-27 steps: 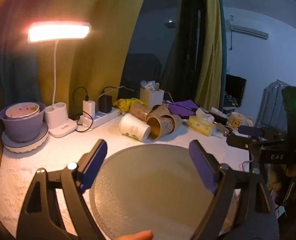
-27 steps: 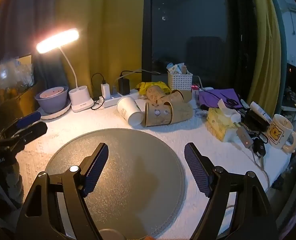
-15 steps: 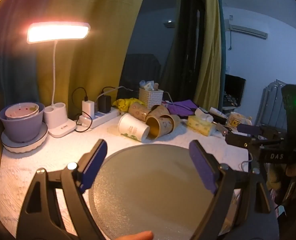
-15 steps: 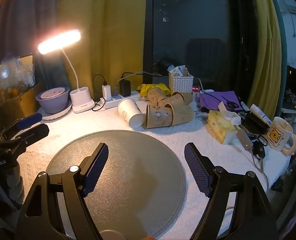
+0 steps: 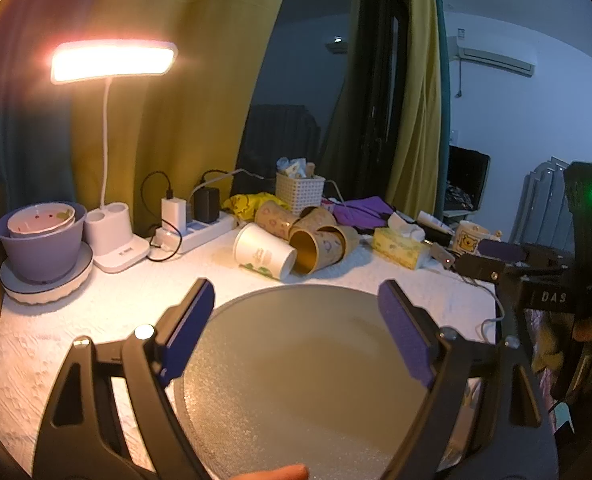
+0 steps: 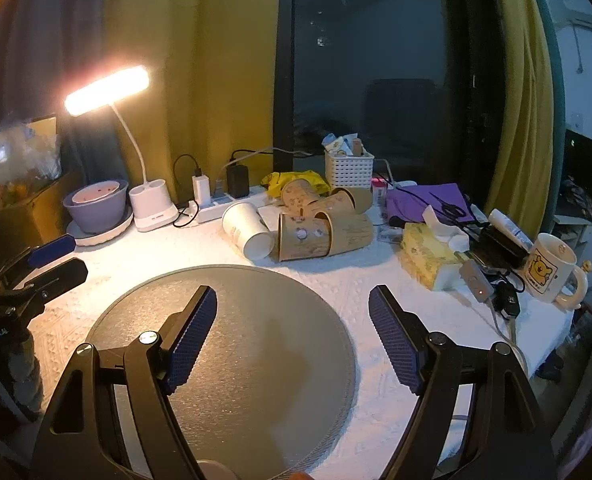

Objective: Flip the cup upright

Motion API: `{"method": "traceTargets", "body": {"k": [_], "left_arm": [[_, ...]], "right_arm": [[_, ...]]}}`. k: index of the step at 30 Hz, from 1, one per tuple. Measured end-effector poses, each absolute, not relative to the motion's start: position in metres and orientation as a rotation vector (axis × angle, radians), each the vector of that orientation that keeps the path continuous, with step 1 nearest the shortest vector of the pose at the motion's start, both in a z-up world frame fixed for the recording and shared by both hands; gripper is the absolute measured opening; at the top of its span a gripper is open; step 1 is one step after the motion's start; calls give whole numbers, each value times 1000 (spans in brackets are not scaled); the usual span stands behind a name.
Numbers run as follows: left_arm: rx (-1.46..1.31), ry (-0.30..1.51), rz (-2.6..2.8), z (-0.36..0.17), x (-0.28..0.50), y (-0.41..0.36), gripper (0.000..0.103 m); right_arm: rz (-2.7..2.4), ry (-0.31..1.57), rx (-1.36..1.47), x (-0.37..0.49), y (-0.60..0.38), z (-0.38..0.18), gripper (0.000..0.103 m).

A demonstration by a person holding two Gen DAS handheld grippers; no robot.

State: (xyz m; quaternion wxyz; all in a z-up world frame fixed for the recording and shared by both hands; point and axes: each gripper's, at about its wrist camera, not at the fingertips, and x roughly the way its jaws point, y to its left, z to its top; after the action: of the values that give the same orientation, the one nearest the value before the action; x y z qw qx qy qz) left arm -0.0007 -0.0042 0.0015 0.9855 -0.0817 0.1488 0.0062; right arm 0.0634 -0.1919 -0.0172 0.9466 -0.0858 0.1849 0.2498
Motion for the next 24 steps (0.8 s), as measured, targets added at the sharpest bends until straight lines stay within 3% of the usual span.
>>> {"method": "traceTargets", "body": {"k": [24], "left_arm": [[-166,299,14,-1,-1,-9,85]], "right_arm": [[505,366,-177,63,-195,-18,81]]}}
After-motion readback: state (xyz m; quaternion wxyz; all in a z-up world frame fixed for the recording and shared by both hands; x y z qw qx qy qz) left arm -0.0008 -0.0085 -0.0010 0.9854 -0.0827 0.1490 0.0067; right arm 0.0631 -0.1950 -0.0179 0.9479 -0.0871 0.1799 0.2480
